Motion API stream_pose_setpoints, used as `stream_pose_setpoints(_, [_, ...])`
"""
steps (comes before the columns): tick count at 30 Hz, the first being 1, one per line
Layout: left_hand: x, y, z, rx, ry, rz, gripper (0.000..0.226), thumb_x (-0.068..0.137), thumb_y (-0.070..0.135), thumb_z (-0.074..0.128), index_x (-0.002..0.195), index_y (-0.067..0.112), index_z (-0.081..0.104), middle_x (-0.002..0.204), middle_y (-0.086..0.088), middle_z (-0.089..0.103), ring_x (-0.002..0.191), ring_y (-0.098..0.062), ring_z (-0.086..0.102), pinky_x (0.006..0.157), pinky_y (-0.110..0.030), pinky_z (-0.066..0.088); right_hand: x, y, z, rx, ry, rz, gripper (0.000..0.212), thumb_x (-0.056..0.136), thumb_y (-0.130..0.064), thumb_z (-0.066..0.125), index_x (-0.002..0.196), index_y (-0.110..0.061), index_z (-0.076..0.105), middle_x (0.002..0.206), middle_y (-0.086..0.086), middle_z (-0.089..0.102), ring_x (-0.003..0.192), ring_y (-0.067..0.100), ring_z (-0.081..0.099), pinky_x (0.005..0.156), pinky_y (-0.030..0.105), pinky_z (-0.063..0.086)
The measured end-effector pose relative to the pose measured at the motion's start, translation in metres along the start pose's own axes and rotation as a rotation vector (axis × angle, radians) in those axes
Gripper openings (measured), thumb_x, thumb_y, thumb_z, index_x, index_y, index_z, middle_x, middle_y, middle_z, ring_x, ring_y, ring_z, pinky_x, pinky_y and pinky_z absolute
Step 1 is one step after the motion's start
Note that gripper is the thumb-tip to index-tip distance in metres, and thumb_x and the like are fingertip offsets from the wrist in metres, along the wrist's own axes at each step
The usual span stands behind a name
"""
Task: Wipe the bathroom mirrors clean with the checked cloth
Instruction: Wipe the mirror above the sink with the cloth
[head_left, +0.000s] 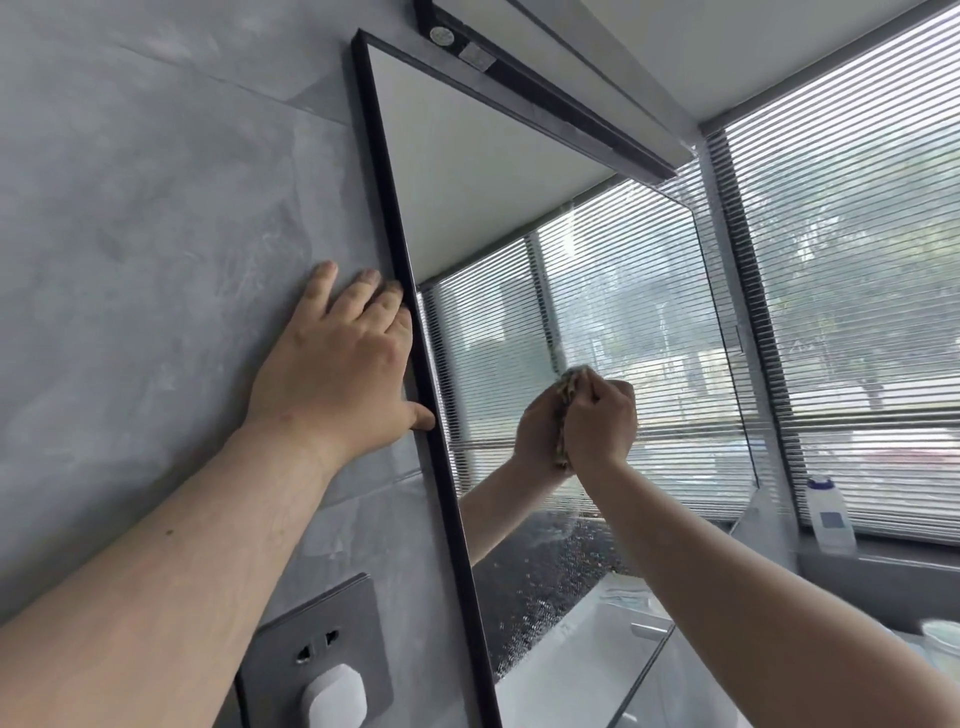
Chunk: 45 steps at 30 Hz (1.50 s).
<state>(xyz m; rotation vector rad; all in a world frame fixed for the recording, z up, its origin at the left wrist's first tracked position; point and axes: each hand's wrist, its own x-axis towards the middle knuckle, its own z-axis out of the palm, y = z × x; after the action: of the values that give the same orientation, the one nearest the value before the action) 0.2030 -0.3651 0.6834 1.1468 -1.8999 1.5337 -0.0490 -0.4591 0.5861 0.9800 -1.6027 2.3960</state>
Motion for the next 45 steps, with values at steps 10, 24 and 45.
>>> stream_pose_setpoints(10, [0.001,0.000,0.000,0.001,0.009,0.003,0.114,0.068,0.087,0.050,0.150,0.009,0.037,0.160,-0.006,0.032,0.151,-0.025,0.020,0.122,-0.053,0.007,0.029,-0.063,0.020,0.057,0.013,-0.196,0.023,0.098,-0.022,0.055,0.089,-0.019,0.076,0.084,-0.007,0.047,0.072,0.009,0.053,0.066,0.025,0.040])
stream_pose_setpoints(24, [0.000,0.000,-0.001,-0.006,0.011,0.008,0.113,0.070,0.087,0.048,0.152,0.010,0.034,0.162,-0.005,0.028,0.152,-0.023,0.017,0.122,-0.053,0.004,0.032,-0.086,0.021,0.345,-0.190,-0.337,0.021,0.094,-0.012,0.064,0.111,-0.014,0.076,0.098,-0.008,0.062,0.097,0.006,0.061,0.088,0.018,0.050])
stream_pose_setpoints(45, [-0.001,0.000,-0.001,-0.037,0.023,0.002,0.112,0.070,0.086,0.050,0.152,0.011,0.035,0.162,-0.004,0.028,0.152,-0.022,0.015,0.123,-0.050,0.000,-0.008,-0.095,0.024,0.282,-0.186,-0.377,0.039,0.094,-0.009,0.053,0.131,-0.018,0.060,0.110,-0.011,0.049,0.107,0.014,0.056,0.095,0.028,0.047])
